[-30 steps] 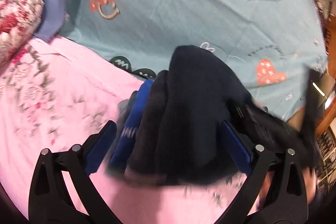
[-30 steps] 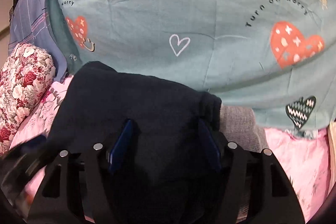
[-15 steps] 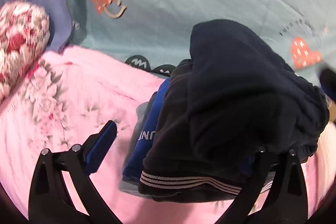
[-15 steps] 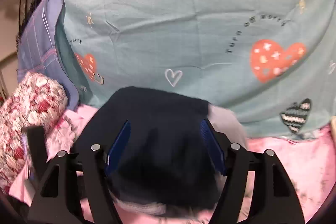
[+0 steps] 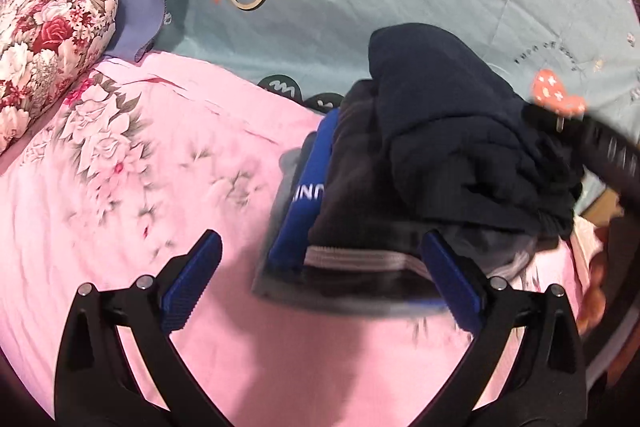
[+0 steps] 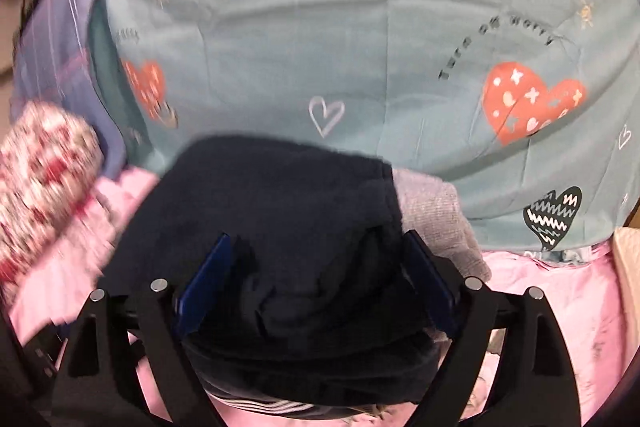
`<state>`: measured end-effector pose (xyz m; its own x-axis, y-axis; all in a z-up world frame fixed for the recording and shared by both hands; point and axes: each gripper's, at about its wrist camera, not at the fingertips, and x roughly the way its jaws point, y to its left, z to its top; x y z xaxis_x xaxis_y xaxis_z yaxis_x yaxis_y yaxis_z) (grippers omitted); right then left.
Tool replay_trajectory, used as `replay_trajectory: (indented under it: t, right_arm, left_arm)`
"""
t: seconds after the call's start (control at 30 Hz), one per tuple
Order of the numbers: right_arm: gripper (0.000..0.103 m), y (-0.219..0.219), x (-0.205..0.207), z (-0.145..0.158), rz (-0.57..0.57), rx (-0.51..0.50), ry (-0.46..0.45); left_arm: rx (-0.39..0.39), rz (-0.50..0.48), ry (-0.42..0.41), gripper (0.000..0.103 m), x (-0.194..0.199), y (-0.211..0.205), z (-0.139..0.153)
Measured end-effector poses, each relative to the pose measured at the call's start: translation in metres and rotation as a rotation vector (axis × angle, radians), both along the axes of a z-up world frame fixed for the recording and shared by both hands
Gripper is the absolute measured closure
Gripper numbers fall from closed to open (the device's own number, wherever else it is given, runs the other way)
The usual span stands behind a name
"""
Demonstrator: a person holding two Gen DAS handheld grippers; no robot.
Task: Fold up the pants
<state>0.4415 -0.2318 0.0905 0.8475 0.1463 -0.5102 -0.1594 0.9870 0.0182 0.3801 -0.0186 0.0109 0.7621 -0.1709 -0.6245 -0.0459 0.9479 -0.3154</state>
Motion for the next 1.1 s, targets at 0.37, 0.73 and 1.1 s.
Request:
replay_trajectory:
  t: [0.37,0.73,1.1]
  right_arm:
    - [0.015,-0.004,-0.052,0.023,0.071,0.007,-0.079]
    - [0.015,-0.029,-0.108,0.027,0.099,0.121,-0.107]
    - [0.002,-0.128,-0.331,0.06,-0.063,0.171,-0.125]
  left_arm:
    - [0.048,-0.055,0.002,0.002,-0.029,-0.013,0.002]
    - [0.092,-0.077,-0.007,0.002,-0.045,-0.017,0.004]
    - [0.179,-0.141,-0.217,0.002,-0.221,0.041,0.11]
